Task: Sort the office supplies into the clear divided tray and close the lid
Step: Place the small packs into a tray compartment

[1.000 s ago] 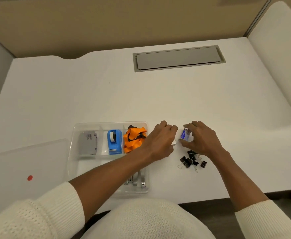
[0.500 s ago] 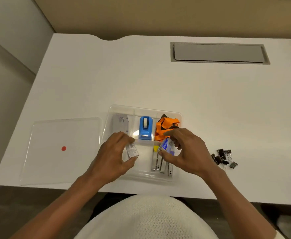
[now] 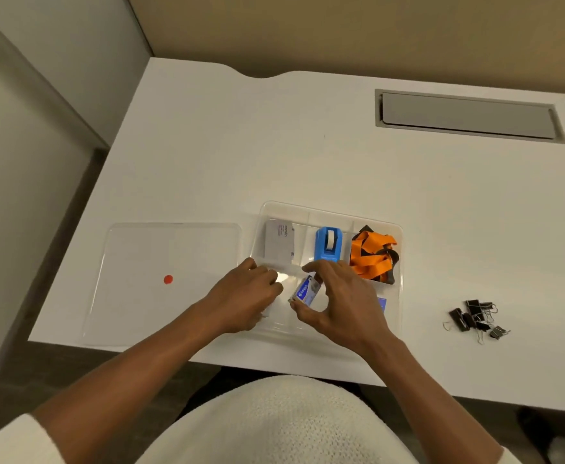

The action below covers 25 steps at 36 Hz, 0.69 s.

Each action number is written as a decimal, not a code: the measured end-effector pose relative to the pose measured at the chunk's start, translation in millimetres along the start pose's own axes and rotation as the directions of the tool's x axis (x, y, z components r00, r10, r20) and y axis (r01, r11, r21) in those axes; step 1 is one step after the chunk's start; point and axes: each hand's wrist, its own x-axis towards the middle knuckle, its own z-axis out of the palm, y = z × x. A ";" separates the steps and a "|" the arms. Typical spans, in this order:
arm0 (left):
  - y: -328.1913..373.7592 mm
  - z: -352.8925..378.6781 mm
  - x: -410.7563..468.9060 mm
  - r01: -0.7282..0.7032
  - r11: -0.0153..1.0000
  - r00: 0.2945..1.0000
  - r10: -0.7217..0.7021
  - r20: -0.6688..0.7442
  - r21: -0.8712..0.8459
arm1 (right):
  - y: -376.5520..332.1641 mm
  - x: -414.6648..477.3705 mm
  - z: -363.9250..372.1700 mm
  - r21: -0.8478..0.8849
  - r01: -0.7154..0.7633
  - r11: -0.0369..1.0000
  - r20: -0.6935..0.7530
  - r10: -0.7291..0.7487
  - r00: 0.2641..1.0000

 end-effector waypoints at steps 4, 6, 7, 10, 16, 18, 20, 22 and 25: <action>-3.2 4.3 3.7 -0.052 0.995 0.999 0.050 0.019 0.084 | -1.6 -3.7 3.5 0.004 -0.066 0.998 -0.031 0.066 0.997; -4.6 4.3 5.4 -0.077 0.988 0.997 0.074 0.027 0.132 | -2.4 -4.8 5.2 0.012 -0.092 0.996 -0.025 0.093 0.995; -5.3 4.2 6.0 -0.088 0.984 0.996 0.084 0.034 0.154 | -2.8 -5.1 6.1 0.014 -0.103 0.995 -0.019 0.104 0.994; -7.8 4.6 7.6 -0.102 0.981 0.994 0.093 0.059 0.168 | -3.0 -5.0 7.3 0.010 -0.122 0.992 -0.011 0.122 0.992; -17.0 -8.9 -1.0 -0.036 0.999 0.998 0.037 0.051 -0.010 | -4.1 -0.4 10.3 -0.018 -0.116 0.993 -0.022 0.116 0.993; -18.2 -20.1 -7.7 0.038 0.983 0.999 -0.042 -0.016 -0.180 | -6.4 2.4 11.9 -0.036 -0.090 0.995 -0.030 0.089 0.996; -17.9 -28.6 -14.5 0.128 0.936 0.979 -0.172 -0.109 -0.328 | -9.8 5.9 14.9 -0.085 -0.019 0.996 -0.041 0.016 0.999; -17.4 -30.8 -20.8 0.222 0.887 0.918 -0.330 -0.219 -0.404 | -14.2 10.4 18.3 -0.144 0.074 0.987 -0.046 -0.082 0.996; -18.7 -21.1 -29.4 0.362 0.749 0.778 -0.571 -0.263 -0.554 | -21.6 20.6 23.1 -0.253 0.207 0.945 0.018 -0.209 0.978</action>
